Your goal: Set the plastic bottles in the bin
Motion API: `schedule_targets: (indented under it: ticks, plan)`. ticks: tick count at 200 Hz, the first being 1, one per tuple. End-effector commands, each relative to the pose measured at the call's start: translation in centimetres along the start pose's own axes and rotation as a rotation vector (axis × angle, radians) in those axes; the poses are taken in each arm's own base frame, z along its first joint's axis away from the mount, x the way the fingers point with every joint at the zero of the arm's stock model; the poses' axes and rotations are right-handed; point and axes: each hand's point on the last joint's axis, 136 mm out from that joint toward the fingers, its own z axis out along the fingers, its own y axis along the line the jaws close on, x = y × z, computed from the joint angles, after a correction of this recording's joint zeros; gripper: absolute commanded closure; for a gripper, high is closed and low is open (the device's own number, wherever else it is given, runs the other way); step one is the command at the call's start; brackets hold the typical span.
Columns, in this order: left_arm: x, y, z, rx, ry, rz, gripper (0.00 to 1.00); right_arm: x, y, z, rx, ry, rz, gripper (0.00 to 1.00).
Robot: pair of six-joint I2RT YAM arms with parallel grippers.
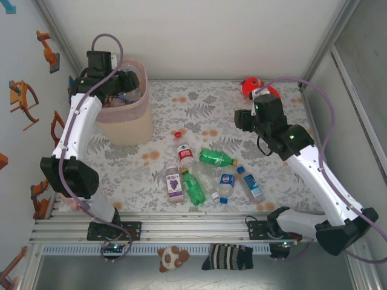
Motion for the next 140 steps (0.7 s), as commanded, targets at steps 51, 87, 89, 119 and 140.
schedule_targets:
  ticks: [51, 87, 89, 119, 140]
  plan:
    - [3.5, 2.2, 5.4, -0.011, 0.122, -0.07, 0.48, -1.4, 0.0, -0.6, -0.005, -0.034, 0.011, 0.4]
    - [5.0, 3.8, 7.4, -0.057, 0.179, -0.072, 0.45, -1.4, 0.0, -0.6, -0.006, -0.032, 0.01, 0.4]
    - [5.1, 3.8, 7.5, -0.058, 0.181, -0.074, 0.45, -1.4, 0.0, -0.6, -0.005, -0.033, 0.009, 0.4]
    - [5.7, 4.1, 8.1, -0.065, 0.203, -0.075, 0.41, -1.4, 0.1, -0.6, -0.007, -0.031, 0.007, 0.4]
    - [5.6, 4.1, 7.8, -0.064, 0.198, -0.076, 0.39, -1.5, 0.1, -0.6, -0.01, -0.033, 0.008, 0.4]
